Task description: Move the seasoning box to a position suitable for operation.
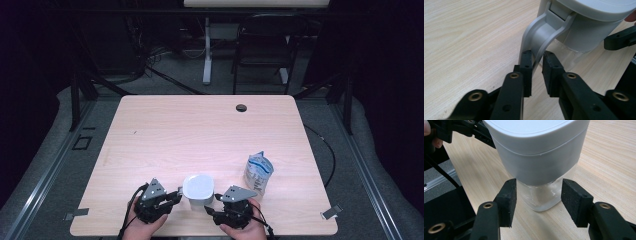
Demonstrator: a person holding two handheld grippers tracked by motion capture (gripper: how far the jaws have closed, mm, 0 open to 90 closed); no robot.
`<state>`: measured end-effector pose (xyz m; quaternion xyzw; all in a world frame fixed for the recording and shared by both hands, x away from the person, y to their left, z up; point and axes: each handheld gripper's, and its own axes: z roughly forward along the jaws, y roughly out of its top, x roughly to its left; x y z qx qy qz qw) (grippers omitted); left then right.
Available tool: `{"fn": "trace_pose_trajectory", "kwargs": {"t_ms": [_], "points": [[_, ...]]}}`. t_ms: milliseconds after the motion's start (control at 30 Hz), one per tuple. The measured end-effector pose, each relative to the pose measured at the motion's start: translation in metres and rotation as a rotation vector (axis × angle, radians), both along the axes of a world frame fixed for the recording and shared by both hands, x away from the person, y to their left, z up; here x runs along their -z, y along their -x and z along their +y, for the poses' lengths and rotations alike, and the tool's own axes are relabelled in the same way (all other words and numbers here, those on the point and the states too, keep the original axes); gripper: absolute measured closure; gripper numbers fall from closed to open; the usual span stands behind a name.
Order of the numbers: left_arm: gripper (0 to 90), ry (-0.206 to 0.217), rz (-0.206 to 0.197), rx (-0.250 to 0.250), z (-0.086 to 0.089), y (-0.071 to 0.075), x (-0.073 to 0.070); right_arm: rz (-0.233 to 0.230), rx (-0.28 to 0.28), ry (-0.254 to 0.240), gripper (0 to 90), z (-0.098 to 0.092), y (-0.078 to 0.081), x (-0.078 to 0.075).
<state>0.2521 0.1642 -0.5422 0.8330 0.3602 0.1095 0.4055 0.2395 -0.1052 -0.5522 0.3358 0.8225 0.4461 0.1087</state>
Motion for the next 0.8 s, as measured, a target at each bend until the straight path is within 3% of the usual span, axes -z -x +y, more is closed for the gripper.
{"fn": "trace_pose_trajectory", "kwargs": {"t_ms": [133,267,400,733,800], "points": [[68.5,0.022,0.006,0.005,0.003,0.003,-0.006,-0.023,-0.009,0.030,48.1,0.000,0.002,-0.002],[63.9,0.025,0.017,0.028,0.008,0.007,-0.016,-0.027,-0.015,0.020,48.3,-0.004,0.005,-0.004],[63.7,0.028,-0.001,0.053,0.011,0.010,-0.026,-0.033,-0.017,0.006,50.2,-0.008,0.006,-0.008],[62.0,0.048,-0.031,0.038,0.008,0.000,-0.044,-0.040,0.027,0.017,66.3,-0.016,0.001,-0.021],[61.3,0.046,-0.035,0.042,0.007,-0.003,-0.049,-0.060,0.037,0.056,64.7,-0.016,0.000,-0.028]]}}
